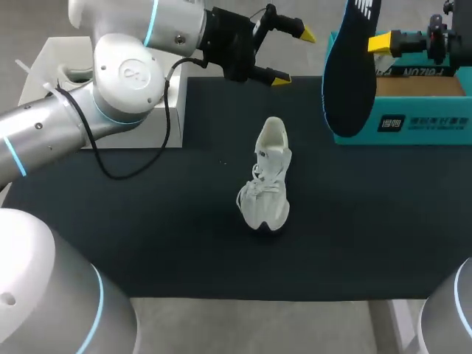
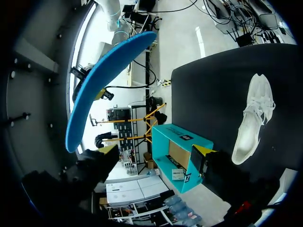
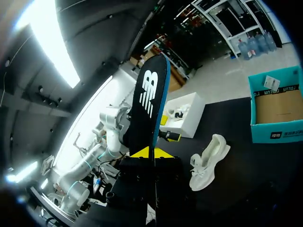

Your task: Take the shoe out of the shoebox, open the shoe tongue, remove and reinsert the insole, then place the shoe into the shoebox

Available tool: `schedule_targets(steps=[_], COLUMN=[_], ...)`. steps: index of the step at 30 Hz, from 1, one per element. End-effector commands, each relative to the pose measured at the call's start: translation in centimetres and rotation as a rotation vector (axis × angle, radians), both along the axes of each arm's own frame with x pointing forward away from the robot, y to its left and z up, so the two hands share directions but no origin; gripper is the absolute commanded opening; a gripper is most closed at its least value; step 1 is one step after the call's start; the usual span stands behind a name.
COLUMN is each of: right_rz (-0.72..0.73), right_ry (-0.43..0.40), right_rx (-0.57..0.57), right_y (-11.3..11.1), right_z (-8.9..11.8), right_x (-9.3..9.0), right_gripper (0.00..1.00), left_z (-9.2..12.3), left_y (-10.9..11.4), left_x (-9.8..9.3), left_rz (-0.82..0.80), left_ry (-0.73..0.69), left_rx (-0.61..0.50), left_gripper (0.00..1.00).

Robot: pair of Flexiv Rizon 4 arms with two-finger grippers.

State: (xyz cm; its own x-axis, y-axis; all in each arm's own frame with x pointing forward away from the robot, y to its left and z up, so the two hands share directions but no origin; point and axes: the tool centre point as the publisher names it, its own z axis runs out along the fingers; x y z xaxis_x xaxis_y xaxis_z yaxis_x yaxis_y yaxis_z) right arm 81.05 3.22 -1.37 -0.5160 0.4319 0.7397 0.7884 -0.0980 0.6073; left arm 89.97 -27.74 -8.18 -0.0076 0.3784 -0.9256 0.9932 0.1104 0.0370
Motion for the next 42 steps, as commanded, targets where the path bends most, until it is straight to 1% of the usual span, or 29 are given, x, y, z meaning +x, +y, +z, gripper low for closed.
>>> schedule_targets(steps=[1, 9, 10, 11, 12, 15, 18, 20, 25, 29, 32, 36, 39, 42], right_rz=[0.047, 0.047, 0.044, 0.034, 0.029, 0.004, 0.001, 0.014, 0.077, 0.094, 0.081, 0.061, 0.055, 0.063], right_ry=[0.032, 0.032, 0.081, 0.096, 0.127, 0.213, 0.26, 0.293, 0.415, 0.482, 0.508, 0.529, 0.534, 0.546], right_rx=[-0.037, -0.037, -0.018, -0.006, 0.03, 0.065, 0.039, 0.003, -0.112, -0.168, -0.225, -0.21, -0.215, -0.219], right_y=[0.2, 0.2, 0.2, 0.1, 0.0, -0.8, -1.3, -1.5, -0.9, -0.8, -0.6, -0.4, -0.2, 0.3], right_z=[0.3, 0.3, -0.3, -0.6, -0.8, -1.2, -1.3, -1.4, -2.0, -2.3, -2.4, -2.7, -2.9, -2.9], right_x=[0.7, 0.7, 0.7, 0.8, 0.9, 1.8, 2.8, 3.7, 6.2, 7.8, 8.5, 9.6, 10.3, 10.9], right_gripper=[0.0, 0.0, 0.0, 0.0, 0.0, 0.0, 0.0, 0.0, 0.0, 0.0, 0.0, 0.0, 0.0, 0.0], left_z=[0.1, 1.5, 1.7, 1.9, 2.1, 2.7, 3.1, 3.2, 3.3, 3.4, 3.4, 3.0, 2.8, 2.4], left_y=[0.6, 1.1, 1.1, 1.1, 1.1, 1.2, 1.4, 1.2, -0.2, -0.7, -0.9, -1.6, -1.8, -1.9], left_x=[0.1, 0.0, -0.1, -0.3, -0.5, -1.4, -2.0, -2.3, -3.3, -4.3, -5.1, -6.0, -6.2, -6.0], left_rz=[-0.008, -0.094, -0.109, -0.119, -0.12, -0.128, -0.144, -0.161, -0.2, -0.209, -0.187, -0.165, -0.153, -0.131], left_ry=[-0.002, -0.01, -0.009, -0.017, -0.03, -0.072, -0.086, -0.091, -0.134, -0.174, -0.215, -0.244, -0.256, -0.286], left_rx=[-0.033, -0.12, -0.134, -0.146, -0.153, -0.178, -0.195, -0.2, -0.207, -0.247, -0.28, -0.28, -0.281, -0.27], left_gripper=[1.0, 1.0, 1.0, 1.0, 1.0, 1.0, 1.0, 1.0, 1.0, 1.0, 1.0, 1.0, 1.0, 1.0])
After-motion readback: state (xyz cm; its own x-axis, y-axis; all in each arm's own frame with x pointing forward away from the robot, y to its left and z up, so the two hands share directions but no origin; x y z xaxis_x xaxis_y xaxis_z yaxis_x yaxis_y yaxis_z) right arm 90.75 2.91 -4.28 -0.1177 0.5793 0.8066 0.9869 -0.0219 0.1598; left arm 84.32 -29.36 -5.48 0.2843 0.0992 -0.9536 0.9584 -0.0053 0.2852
